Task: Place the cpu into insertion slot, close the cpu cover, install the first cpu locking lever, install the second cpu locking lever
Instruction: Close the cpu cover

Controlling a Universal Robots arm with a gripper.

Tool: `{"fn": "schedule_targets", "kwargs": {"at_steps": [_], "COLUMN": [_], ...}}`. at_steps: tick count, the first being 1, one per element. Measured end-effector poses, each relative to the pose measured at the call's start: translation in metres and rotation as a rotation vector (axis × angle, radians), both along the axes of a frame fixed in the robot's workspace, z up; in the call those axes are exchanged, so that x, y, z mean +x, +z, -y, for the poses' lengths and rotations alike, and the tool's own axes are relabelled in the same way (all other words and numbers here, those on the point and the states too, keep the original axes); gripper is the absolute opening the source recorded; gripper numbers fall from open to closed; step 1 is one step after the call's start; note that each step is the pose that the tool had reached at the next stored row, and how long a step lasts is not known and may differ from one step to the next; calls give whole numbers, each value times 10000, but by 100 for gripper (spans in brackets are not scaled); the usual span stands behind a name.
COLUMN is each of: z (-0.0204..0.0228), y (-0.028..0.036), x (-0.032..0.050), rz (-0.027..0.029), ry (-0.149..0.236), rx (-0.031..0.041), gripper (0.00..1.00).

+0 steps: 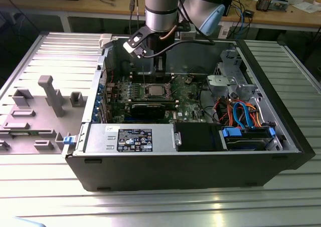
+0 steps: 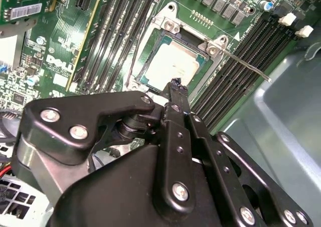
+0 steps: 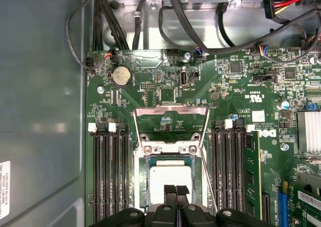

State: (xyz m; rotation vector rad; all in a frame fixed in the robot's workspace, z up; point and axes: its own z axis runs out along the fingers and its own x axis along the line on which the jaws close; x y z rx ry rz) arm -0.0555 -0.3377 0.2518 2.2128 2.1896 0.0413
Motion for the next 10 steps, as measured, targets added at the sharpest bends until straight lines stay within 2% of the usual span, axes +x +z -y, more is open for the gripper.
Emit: {"fn": "schedule_targets", "kwargs": {"at_steps": [10], "z": [0], "y": [110], "x": [0], "rz": [0], "ry": [-1], "rx": [-23], "gripper": [11]}}
